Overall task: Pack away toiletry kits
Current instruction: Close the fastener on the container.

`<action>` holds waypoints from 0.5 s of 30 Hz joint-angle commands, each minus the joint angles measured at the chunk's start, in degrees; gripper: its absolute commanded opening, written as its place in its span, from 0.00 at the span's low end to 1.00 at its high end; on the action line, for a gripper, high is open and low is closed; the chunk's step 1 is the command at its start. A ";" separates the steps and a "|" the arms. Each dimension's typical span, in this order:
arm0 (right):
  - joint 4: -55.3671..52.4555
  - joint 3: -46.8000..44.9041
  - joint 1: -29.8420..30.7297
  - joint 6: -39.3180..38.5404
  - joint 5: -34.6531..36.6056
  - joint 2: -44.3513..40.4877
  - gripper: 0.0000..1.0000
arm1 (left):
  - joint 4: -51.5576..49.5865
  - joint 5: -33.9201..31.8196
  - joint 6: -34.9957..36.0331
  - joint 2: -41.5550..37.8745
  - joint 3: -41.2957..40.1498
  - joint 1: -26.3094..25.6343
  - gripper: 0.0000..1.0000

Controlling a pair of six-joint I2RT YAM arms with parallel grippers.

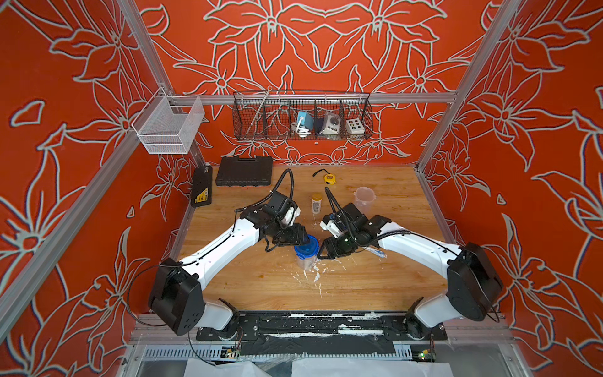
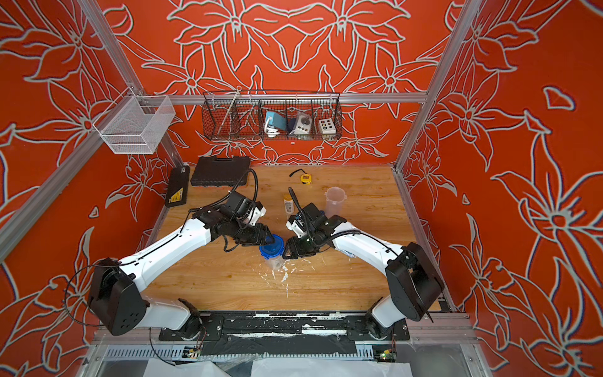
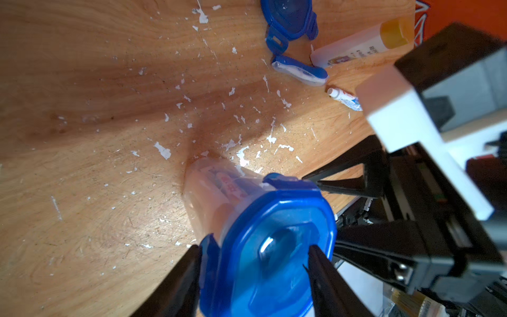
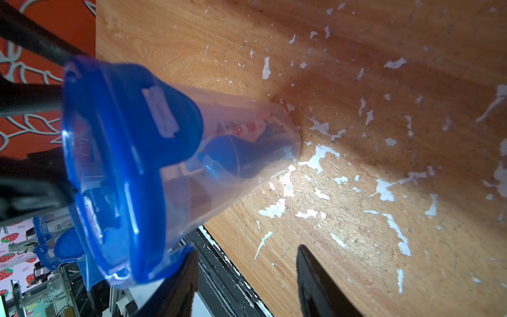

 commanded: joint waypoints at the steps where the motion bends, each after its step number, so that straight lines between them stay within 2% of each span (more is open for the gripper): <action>1: 4.68 1.42 0.34 1.27 0.42 0.84 0.58 | -0.26 4.97 -2.05 -1.74 -1.96 -1.66 0.58; 15: 5.58 1.25 0.39 1.34 0.07 1.26 0.58 | 5.15 8.89 -5.96 -3.25 -5.59 -2.45 0.56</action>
